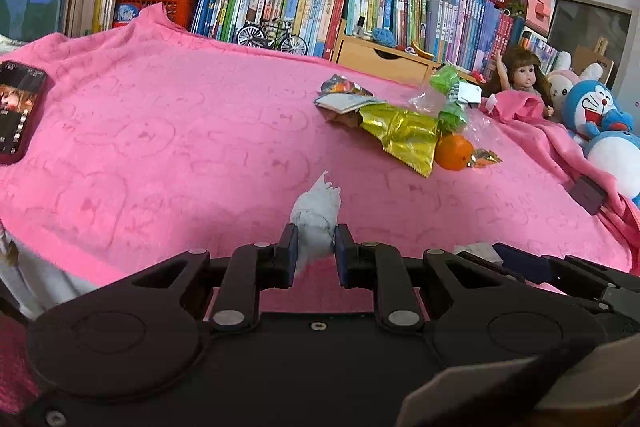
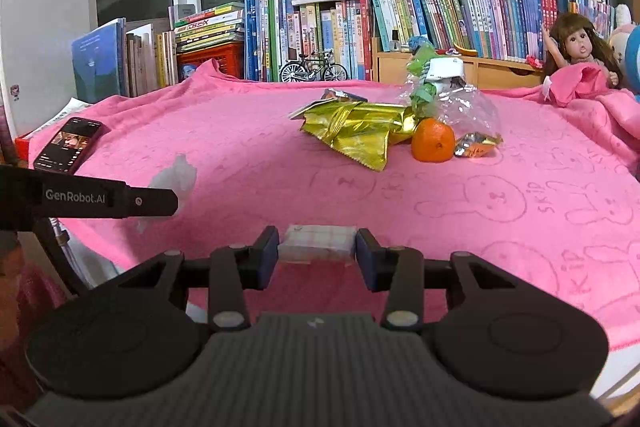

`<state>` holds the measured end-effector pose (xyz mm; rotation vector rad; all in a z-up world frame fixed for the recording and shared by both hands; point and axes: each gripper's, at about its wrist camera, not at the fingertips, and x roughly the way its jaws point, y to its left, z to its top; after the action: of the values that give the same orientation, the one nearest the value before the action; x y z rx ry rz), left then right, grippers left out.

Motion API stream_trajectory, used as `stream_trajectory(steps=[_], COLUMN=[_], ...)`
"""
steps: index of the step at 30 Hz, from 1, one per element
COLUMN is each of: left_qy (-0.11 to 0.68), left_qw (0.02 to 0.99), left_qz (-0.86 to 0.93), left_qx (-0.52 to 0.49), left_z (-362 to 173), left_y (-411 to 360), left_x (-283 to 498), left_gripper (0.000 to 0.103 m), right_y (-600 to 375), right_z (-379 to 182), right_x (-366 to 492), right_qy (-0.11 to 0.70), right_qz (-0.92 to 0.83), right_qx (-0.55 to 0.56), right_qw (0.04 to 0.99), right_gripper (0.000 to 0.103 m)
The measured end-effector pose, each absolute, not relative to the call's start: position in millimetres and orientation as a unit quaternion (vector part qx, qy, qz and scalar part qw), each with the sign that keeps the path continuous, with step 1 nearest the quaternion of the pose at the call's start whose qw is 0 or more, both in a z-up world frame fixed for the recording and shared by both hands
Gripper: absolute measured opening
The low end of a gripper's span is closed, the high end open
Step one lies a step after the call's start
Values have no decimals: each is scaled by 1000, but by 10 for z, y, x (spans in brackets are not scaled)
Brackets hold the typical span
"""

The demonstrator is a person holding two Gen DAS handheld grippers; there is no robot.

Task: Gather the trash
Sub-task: 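Carry the tissue and white packet toward the table edge with both tools, then lower both tools into the bin and open them to drop the items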

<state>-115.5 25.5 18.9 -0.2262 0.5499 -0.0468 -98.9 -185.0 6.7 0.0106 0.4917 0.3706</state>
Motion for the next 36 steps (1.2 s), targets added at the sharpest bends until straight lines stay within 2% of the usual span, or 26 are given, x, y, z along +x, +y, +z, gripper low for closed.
stream_trajectory(steps=[20, 36], left_qy=[357, 461], left_qw=[928, 884], left_qz=[-38, -30], left_qx=[-98, -74], left_z=[-255, -825], left_y=[170, 76], left_x=[-1623, -1549], left_gripper=[18, 18], right_y=[-1902, -1913], right_z=[-309, -810], right_x=[-1390, -1491], right_qy=[296, 376], right_qz=[171, 148], right_qx=[18, 35], right_qw=[940, 914], right_gripper=[47, 47])
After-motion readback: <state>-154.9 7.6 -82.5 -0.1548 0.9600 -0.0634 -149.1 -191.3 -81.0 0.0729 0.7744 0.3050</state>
